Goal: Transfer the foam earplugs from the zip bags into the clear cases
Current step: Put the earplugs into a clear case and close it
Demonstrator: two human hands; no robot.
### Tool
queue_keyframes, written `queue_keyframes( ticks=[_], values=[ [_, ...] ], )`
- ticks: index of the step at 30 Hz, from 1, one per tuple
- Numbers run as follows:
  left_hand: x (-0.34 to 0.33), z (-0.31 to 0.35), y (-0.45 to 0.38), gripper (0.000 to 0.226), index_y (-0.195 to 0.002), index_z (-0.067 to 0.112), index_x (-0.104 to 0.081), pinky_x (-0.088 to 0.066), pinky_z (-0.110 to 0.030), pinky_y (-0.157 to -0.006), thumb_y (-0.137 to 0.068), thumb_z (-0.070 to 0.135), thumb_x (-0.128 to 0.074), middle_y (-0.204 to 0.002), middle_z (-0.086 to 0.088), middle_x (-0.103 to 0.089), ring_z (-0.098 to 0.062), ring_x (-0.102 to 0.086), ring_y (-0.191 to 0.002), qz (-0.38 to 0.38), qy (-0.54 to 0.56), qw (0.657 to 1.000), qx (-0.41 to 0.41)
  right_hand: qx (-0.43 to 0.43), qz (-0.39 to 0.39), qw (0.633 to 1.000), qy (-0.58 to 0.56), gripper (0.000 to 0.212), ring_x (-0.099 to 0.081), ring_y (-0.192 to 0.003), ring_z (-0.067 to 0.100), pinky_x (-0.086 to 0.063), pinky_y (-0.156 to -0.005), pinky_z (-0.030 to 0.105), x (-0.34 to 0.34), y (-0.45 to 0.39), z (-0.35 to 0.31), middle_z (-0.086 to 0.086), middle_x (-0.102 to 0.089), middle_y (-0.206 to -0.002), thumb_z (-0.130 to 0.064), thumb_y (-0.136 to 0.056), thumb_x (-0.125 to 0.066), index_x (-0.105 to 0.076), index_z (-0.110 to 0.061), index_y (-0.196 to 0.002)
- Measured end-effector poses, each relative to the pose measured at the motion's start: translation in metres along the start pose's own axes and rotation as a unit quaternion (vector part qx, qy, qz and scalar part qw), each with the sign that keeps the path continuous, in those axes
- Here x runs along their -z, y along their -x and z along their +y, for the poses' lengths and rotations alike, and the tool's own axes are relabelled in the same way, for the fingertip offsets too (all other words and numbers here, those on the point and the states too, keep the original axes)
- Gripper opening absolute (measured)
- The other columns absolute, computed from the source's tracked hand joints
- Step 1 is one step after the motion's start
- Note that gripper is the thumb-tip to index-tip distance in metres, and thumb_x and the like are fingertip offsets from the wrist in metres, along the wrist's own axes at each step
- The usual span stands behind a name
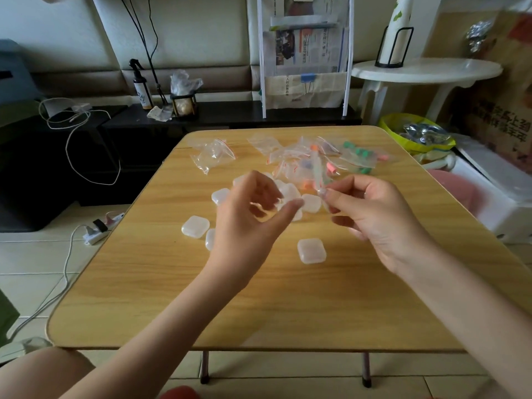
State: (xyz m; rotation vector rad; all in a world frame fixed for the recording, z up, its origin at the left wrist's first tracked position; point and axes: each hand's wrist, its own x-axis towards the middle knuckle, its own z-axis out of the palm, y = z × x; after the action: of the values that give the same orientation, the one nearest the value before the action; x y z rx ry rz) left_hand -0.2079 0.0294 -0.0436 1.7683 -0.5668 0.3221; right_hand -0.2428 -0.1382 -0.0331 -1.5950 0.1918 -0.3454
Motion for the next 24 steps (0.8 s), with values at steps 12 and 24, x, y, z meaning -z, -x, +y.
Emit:
queue_keyframes(
  ticks=[12,24],
  values=[
    [-0.007,0.0,0.001,0.022,-0.084,-0.003,-0.056,-0.052,-0.022,-0.058,-0.096,0.015,-0.051,-0.062,-0.001,-0.06,-0.01,-0.059,-0.057,-0.132,0.159,0.97,0.131,0.195,-0.133,0.929,0.285,0.018,-0.057,-0.075,0.002,-0.044,-0.063,0.011,-0.014,0.017,0.0,-0.02,-0.062,-0.078,-0.029,-0.083,-0.069,-0.054,-0.022,-0.074],
    [-0.013,-0.004,0.013,0.025,-0.076,-0.002,-0.052,-0.046,-0.04,-0.053,-0.098,0.01,-0.046,-0.061,-0.008,-0.055,-0.023,-0.05,-0.056,-0.07,0.028,0.997,0.001,0.147,-0.113,0.968,0.171,0.031,-0.047,-0.049,-0.001,-0.036,-0.05,0.014,-0.035,0.029,0.01,-0.019,-0.052,-0.052,-0.031,-0.099,-0.04,-0.041,-0.01,-0.078]
  ],
)
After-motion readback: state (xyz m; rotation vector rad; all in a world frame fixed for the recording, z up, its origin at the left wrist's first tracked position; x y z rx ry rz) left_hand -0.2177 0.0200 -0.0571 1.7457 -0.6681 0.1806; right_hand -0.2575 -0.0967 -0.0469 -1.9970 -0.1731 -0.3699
